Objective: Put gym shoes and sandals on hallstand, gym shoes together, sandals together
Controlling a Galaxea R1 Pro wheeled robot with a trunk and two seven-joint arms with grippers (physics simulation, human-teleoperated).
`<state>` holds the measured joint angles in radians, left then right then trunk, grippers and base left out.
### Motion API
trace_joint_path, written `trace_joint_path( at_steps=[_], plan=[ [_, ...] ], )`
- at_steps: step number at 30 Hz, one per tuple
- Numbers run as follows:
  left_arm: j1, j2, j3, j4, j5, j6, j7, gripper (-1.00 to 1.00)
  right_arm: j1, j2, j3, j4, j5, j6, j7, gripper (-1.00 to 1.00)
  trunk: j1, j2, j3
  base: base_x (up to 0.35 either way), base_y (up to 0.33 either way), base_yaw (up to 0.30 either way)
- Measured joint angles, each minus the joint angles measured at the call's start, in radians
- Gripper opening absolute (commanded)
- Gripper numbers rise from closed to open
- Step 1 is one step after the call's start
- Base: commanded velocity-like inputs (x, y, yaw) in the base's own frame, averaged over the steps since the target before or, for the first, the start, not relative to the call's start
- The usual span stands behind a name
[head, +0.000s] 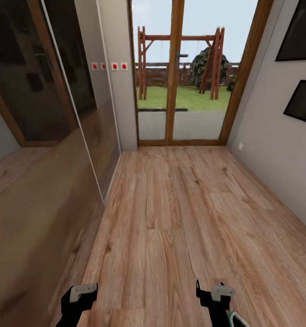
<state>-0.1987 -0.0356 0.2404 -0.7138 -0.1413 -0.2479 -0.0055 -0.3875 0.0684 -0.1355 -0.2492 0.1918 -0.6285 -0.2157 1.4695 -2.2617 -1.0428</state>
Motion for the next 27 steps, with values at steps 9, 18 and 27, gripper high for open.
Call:
trace_joint_path(
  at_steps=[9, 18, 27],
  plan=[
    [0.0, 0.0, 0.0, 0.0, 0.0, 0.0, 0.0, 1.0, 0.0, 0.0, 0.0, 0.0, 0.0, 0.0, 0.0, 1.0, 0.0, 0.0, 0.0, 0.164, 0.123, 0.0],
    [0.0, 0.0, 0.0, 0.0, 0.0, 0.0, 0.0, 1.0, 0.0, 0.0, 0.0, 0.0, 0.0, 0.0, 0.0, 1.0, 0.0, 0.0, 0.0, 0.038, 0.03, 0.0],
    [0.0, 0.0, 0.0, 0.0, 0.0, 0.0, 0.0, 1.0, 0.0, 0.0, 0.0, 0.0, 0.0, 0.0, 0.0, 1.0, 0.0, 0.0, 0.0, 0.039, 0.003, 0.0]
  ],
)
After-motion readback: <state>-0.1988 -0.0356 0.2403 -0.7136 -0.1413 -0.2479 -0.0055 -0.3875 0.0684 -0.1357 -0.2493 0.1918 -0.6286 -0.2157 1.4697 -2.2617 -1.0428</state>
